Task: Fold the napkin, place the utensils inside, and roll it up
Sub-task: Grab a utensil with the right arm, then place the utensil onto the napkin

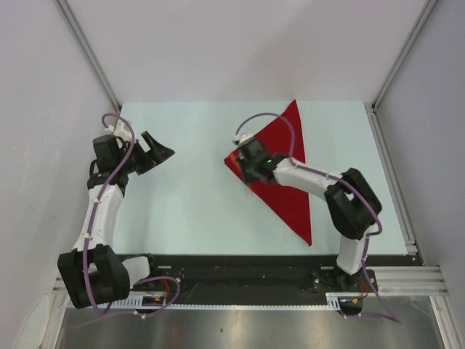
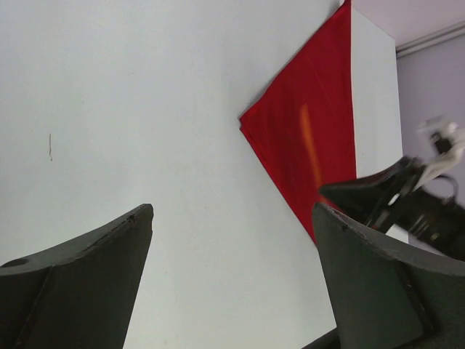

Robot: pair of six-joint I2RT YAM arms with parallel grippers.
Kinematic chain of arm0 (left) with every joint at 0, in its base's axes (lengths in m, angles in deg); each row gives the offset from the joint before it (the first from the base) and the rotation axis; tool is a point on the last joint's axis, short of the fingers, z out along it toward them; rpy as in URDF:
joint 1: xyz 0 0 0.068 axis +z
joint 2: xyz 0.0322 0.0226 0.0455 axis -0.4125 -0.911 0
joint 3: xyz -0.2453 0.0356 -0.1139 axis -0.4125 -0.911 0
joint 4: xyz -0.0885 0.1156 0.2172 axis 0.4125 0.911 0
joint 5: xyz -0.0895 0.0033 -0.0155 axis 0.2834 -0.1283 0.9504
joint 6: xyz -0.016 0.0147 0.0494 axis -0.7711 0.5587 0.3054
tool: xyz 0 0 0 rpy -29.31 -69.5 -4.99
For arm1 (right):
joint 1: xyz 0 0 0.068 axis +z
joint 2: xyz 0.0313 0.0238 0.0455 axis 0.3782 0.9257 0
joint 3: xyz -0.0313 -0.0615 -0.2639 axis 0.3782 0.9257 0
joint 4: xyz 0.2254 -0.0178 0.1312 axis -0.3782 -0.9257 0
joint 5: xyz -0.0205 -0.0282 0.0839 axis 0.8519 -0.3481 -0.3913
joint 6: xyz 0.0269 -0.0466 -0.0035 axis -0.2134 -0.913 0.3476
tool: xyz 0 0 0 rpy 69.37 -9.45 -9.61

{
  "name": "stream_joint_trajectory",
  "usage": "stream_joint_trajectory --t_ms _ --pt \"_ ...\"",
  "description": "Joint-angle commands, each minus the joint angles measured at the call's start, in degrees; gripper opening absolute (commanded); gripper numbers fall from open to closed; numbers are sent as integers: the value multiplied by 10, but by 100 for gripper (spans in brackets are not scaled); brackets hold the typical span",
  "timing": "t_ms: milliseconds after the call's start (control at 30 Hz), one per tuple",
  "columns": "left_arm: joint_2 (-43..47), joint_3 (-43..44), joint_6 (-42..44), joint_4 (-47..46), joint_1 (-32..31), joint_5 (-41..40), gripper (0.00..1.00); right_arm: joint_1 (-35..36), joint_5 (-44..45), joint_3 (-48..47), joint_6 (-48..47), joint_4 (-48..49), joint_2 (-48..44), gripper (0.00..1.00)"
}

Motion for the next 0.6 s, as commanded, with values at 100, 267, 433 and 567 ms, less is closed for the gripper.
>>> stream_joint_trajectory --t_ms 100,267,433,567 --pt "12 -5 -7 -21 5 14 95 -166 47 71 71 20 -69 0" --pt "12 -7 -7 -21 5 15 95 -225 43 78 87 34 -48 0" --pt "10 -7 -7 -21 4 15 95 -260 36 80 93 52 -26 0" --pt "9 -7 -8 -21 6 16 95 -277 23 76 82 59 -12 0"
